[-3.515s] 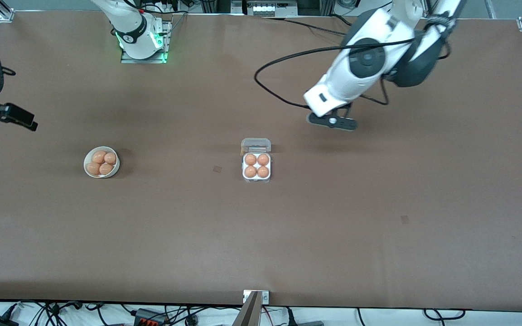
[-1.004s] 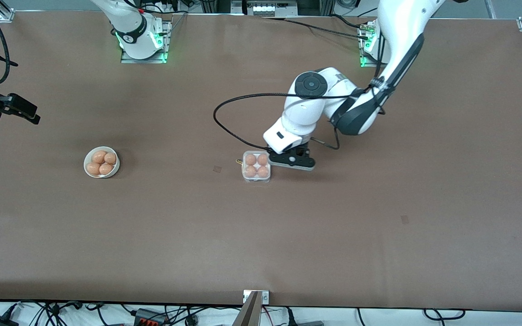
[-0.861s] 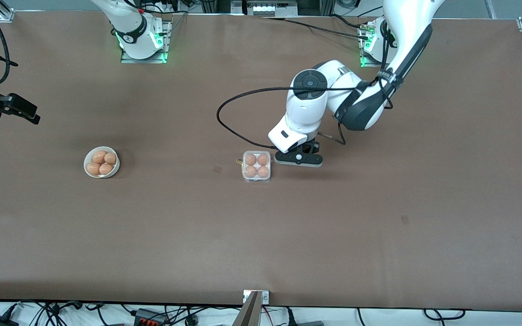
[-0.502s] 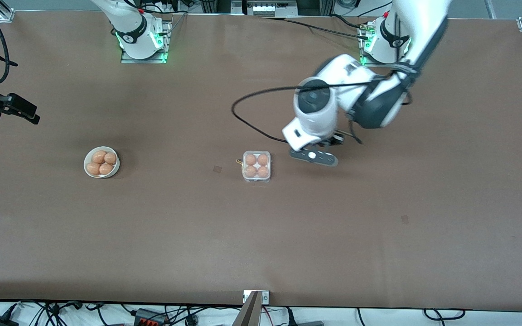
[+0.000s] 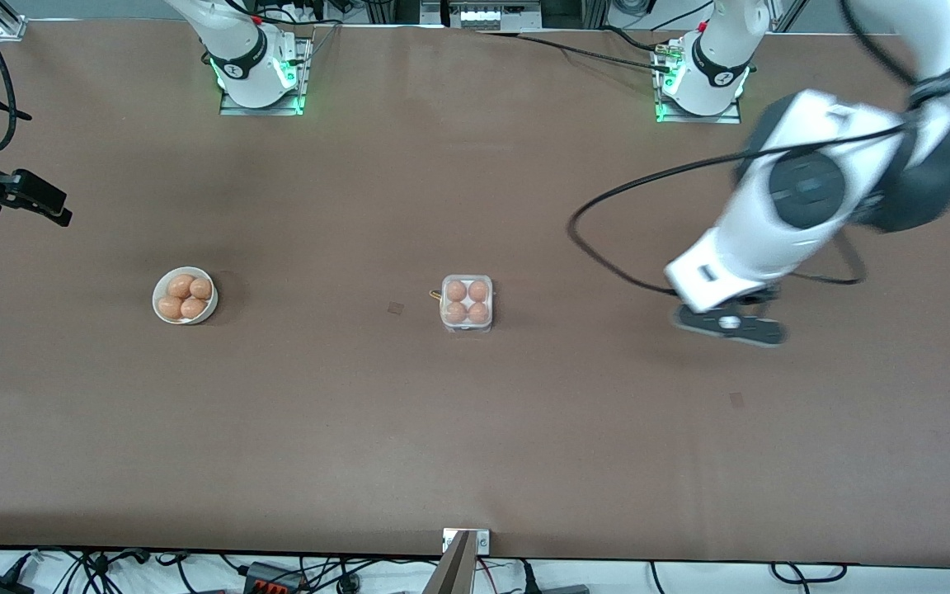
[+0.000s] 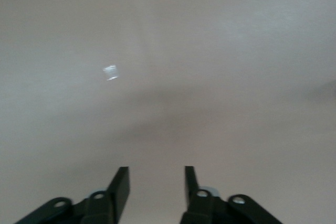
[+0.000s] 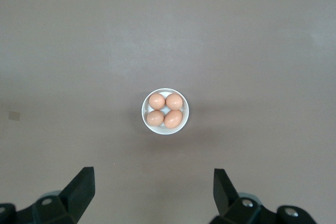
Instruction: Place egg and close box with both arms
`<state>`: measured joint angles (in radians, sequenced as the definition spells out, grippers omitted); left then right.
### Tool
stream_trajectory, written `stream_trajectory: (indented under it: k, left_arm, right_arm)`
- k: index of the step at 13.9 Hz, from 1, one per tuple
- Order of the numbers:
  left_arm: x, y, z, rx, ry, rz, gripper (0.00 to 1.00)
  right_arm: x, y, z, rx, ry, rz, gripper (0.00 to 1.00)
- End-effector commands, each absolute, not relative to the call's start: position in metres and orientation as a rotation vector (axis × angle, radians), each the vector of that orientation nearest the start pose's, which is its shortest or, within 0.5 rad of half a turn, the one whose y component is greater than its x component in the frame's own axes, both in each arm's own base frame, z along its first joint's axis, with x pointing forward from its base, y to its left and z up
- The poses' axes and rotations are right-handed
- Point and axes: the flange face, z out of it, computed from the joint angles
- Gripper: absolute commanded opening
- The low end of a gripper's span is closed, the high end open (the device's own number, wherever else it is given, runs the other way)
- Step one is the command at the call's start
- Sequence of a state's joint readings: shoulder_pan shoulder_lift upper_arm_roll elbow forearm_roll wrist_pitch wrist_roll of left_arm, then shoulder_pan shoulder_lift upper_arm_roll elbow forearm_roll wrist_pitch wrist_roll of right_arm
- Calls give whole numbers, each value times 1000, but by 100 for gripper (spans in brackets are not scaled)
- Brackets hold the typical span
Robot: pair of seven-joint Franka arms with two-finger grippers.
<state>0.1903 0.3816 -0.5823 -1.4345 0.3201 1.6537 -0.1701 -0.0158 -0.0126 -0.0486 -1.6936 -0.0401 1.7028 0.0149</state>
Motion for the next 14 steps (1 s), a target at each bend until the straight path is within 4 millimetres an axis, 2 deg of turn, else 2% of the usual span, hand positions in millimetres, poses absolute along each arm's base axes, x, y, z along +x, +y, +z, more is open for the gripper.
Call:
stream_trajectory:
  k: [1,3,4,6,7,8,9,11,14]
  left_arm:
    - [628,-139,544,-3055,374,109,100]
    - [621,-113,560,-3107,305,229,100]
    - [619,-112,571,-3142,297,241,100]
    - [620,-93,592,-3209,232,200,100]
    - [619,-73,598,-3208,162,187,100]
    - [612,-64,613,-3191,120,149,100]
    - [599,-66,621,-3162,95,135,100]
    - [577,-63,630,-3136,35,115,100]
    - [553,-36,626,-3176,-72,83,100]
  right_arm:
    - [551,-39,592,-3186,63,-51,100]
    - [549,-38,593,-3184,12,-45,100]
    - [549,-39,594,-3184,14,-52,100]
    - [548,-39,590,-3183,14,-50,100]
    - [546,-39,589,-3183,16,-57,100]
    - [545,-39,588,-3183,27,-65,100]
    - [545,-39,586,-3182,32,-63,100]
    - [543,-39,588,-3182,34,-68,100]
    - [543,-39,588,-3182,37,-58,100]
